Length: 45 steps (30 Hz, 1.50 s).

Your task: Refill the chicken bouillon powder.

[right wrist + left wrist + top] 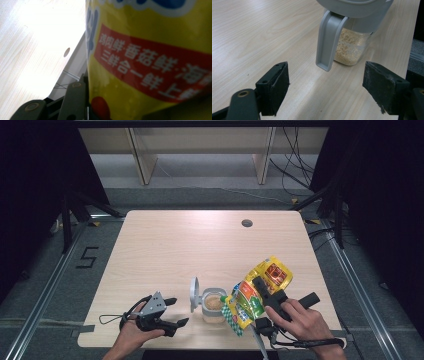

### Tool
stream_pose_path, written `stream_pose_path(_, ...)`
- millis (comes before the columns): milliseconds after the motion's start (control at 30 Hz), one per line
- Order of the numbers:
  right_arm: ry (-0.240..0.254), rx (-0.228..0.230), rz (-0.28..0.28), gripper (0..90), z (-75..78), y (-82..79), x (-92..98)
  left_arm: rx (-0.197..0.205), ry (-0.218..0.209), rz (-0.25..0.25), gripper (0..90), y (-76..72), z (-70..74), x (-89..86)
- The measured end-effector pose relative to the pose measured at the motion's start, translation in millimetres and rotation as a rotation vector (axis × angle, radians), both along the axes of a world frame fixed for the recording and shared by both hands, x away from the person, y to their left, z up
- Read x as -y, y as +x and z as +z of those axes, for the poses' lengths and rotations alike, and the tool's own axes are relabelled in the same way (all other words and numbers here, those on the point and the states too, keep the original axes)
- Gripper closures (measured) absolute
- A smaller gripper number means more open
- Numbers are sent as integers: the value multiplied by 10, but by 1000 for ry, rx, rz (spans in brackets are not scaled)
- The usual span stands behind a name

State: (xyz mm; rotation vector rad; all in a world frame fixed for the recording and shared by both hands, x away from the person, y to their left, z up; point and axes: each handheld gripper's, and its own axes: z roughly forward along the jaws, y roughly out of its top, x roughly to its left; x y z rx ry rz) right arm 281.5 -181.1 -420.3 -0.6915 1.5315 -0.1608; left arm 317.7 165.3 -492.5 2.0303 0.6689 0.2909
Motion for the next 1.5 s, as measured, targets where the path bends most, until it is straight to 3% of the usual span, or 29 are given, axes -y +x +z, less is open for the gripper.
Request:
stream_pose_path(300,-12,-4,2,602,9,5,2,0,1,-1,207,0,0,-1)
stream_pose_path(367,29,-13,-18,601,-16,-2,19,0,0,0,207,0,0,0)
stream_pose_path(400,27,-12,-16,601,-14,-1,18,-1,0,0,207,-1,-1,0)
stream_pose_path(433,65,-9,-35,601,-31,-13,33,0,1,0,207,0,-1,0)
stream_pose_path(533,67,-19,-45,601,-37,-17,39,0,0,0,207,0,0,-1)
stream_pose_path(567,61,1,-16,601,-17,-12,25,1,0,0,207,0,1,-1)
stream_pose_path(633,58,-20,-39,602,-21,-14,36,0,1,0,207,-1,0,0)
stream_pose_path(700,7,-14,-2,601,12,7,18,0,0,0,207,0,-1,0)
stream_pose_path(767,-1,-10,1,602,15,5,14,0,1,0,207,0,0,0)
stream_pose_path(867,43,1,3,602,8,-6,14,0,0,0,207,0,-1,0)
stream_pose_path(933,29,-17,2,602,14,4,10,-1,1,0,207,-1,-2,2)
stream_pose_path(1000,60,-37,-5,602,-3,13,32,6,5,-15,207,10,-1,0)
stream_pose_path(1033,62,-29,-14,602,12,0,29,15,10,-22,207,16,1,-3)
stream_pose_path(1067,107,-62,-66,603,-19,-11,57,18,4,-16,207,14,-4,1)
stream_pose_path(1100,80,-48,-33,603,12,0,39,18,7,-16,207,13,-2,0)
stream_pose_path(1133,97,-60,-27,603,4,8,41,-3,-6,1,207,-1,-8,7)
stream_pose_path(1200,200,-94,-13,603,-66,32,81,3,11,-4,207,7,-4,-2)
stream_pose_path(1233,166,-56,25,603,-46,42,71,0,2,-1,207,3,-4,2)
stream_pose_path(1267,129,-66,34,603,-36,59,66,-2,-4,-2,207,1,-4,4)
stream_pose_path(1400,132,-72,31,603,-41,59,68,-5,-9,3,207,0,-7,7)
stream_pose_path(1433,179,-76,15,603,-75,48,86,1,-5,1,207,2,-4,4)
stream_pose_path(1500,149,-58,37,603,-53,46,62,1,0,0,207,1,1,-1)
